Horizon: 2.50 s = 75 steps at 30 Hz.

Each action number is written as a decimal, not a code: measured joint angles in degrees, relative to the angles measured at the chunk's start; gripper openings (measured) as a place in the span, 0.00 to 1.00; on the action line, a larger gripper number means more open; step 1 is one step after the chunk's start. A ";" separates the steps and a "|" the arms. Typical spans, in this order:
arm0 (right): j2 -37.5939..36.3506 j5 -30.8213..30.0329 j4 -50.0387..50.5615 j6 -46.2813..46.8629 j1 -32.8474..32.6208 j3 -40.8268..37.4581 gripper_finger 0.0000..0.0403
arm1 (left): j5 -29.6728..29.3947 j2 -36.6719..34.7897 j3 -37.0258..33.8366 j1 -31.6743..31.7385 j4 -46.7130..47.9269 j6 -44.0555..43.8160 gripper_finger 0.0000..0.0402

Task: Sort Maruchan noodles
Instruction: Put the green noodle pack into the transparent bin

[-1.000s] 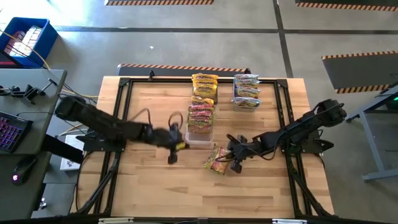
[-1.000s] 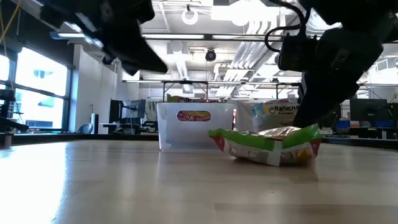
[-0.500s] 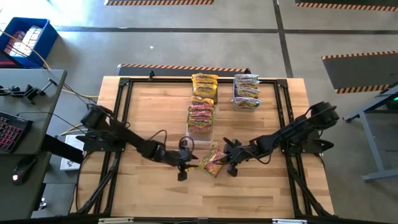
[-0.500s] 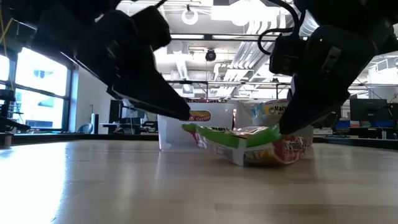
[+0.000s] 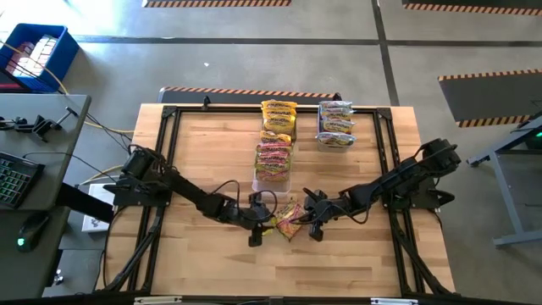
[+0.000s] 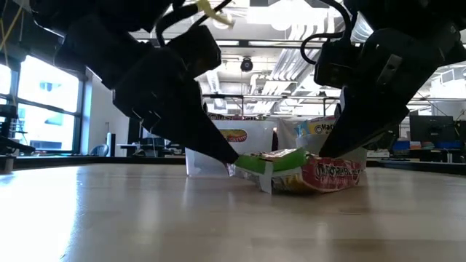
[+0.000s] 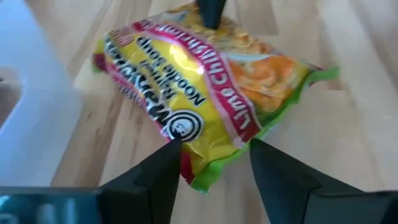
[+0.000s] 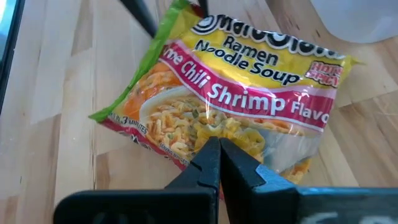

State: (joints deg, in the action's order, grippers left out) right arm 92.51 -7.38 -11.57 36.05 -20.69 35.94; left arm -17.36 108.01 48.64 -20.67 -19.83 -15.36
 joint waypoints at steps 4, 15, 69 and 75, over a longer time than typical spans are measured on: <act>0.02 0.10 -0.23 -0.34 0.00 0.00 0.00 | -0.89 0.00 0.00 0.50 0.59 0.61 0.36; -0.41 -2.40 -0.07 -2.95 -1.45 0.35 0.13 | -3.29 0.00 0.00 0.68 0.68 12.84 0.02; 2.08 43.79 13.73 -29.70 15.32 23.06 0.37 | -31.25 -9.27 1.92 -9.42 -24.40 69.61 0.00; 2.08 44.72 12.59 -28.36 15.31 23.06 0.22 | -34.48 -9.71 1.87 -10.51 -23.79 64.07 0.01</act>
State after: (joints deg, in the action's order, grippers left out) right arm 94.59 37.34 1.02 7.70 -5.38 59.00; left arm -51.84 98.30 50.51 -31.18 -43.62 48.71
